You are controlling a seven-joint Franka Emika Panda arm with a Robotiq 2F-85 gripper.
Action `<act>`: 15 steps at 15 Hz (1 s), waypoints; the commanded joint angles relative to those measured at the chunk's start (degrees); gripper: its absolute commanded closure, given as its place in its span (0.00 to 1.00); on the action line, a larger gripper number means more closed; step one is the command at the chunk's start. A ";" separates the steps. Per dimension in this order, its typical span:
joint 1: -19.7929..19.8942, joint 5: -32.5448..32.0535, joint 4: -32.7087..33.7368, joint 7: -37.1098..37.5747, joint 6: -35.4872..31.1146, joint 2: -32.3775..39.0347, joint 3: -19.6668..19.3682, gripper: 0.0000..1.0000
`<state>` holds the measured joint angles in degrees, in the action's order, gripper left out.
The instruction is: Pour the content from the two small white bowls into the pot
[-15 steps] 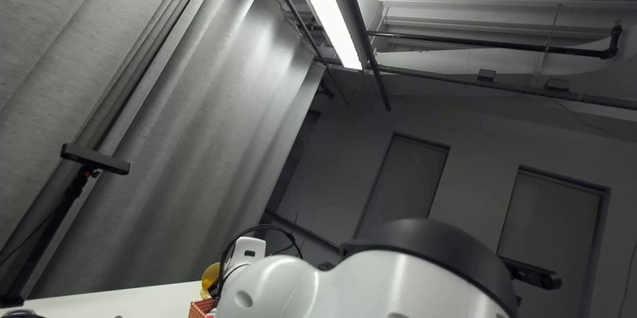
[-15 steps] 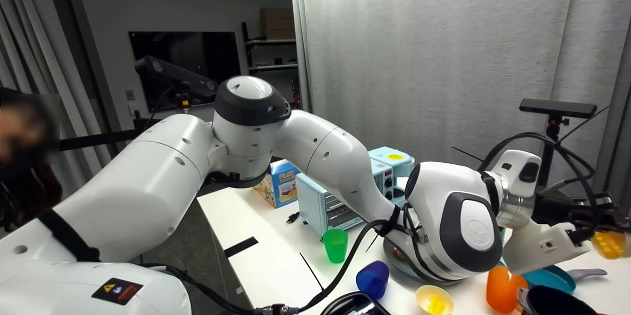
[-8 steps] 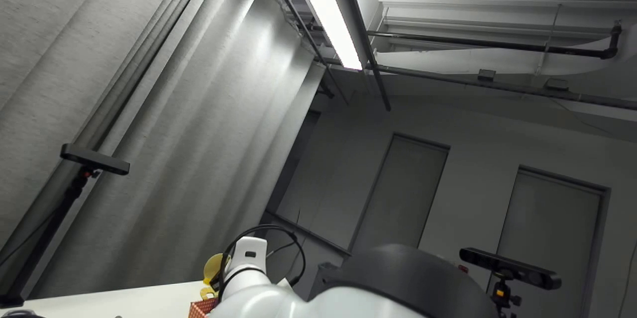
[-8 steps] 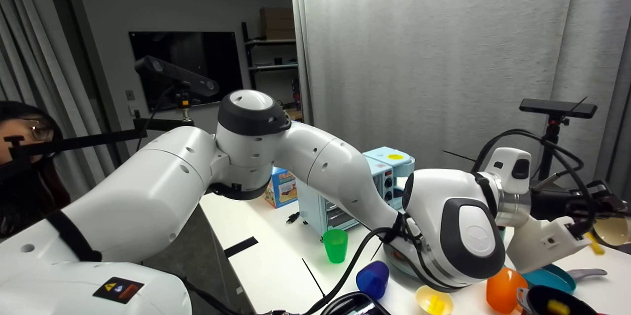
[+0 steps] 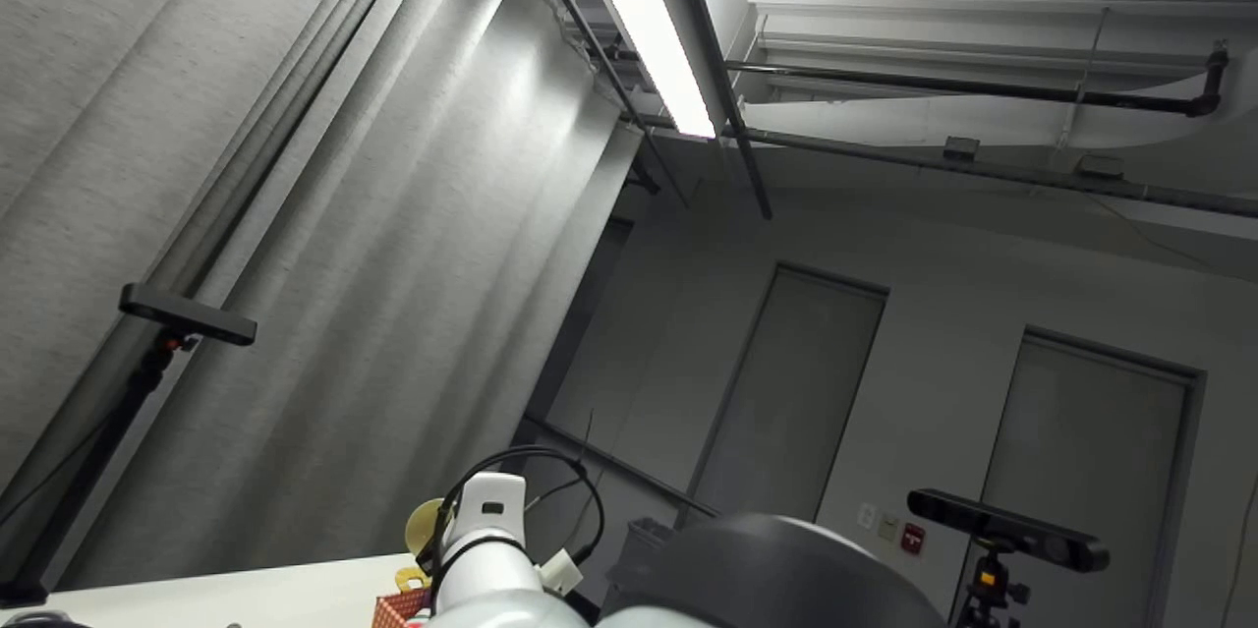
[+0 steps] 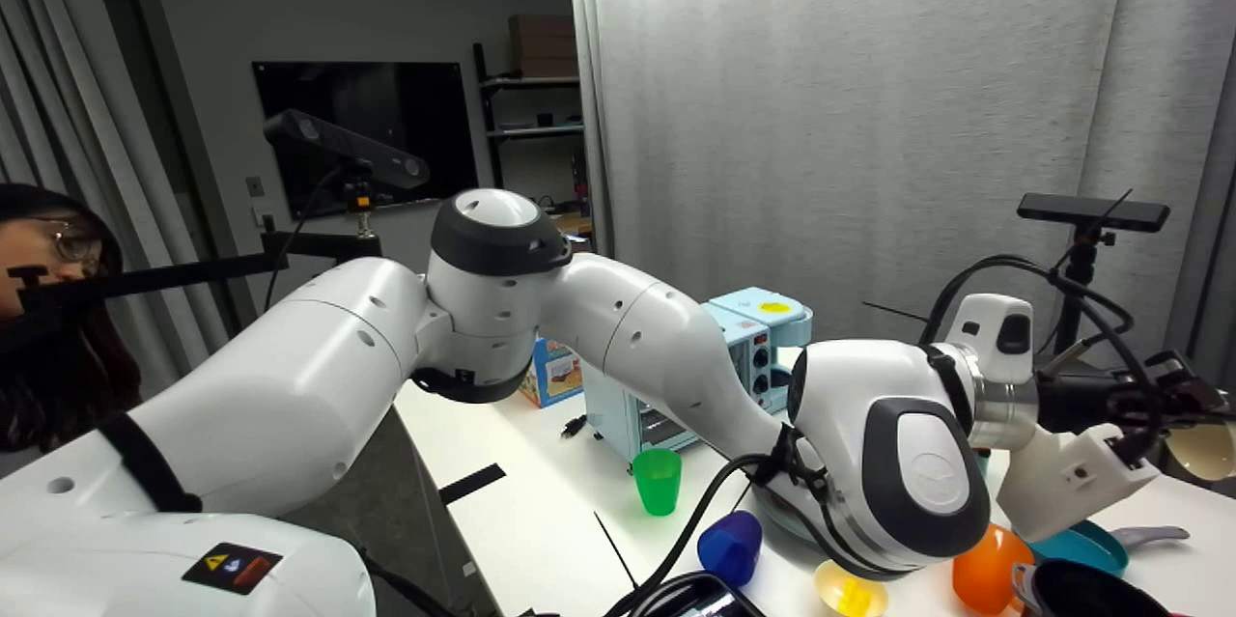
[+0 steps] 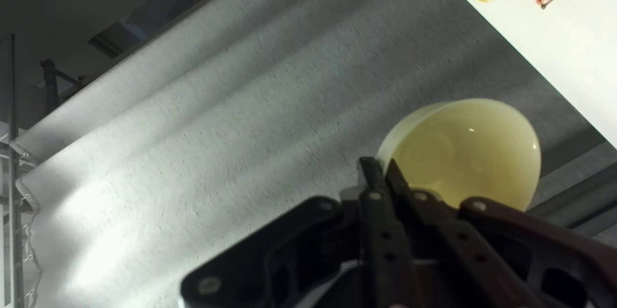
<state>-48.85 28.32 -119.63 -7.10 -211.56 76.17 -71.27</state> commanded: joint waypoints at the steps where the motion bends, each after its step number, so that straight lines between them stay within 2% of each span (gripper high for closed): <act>1: -0.52 2.44 0.13 -0.91 0.21 1.42 -0.49 0.99; 7: -1.34 3.31 -0.99 2.15 6.37 -0.74 1.29 0.99; 15: -2.05 4.24 -1.01 12.99 13.37 -3.18 3.87 0.99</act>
<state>-49.91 30.73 -119.93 2.93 -200.71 75.24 -68.40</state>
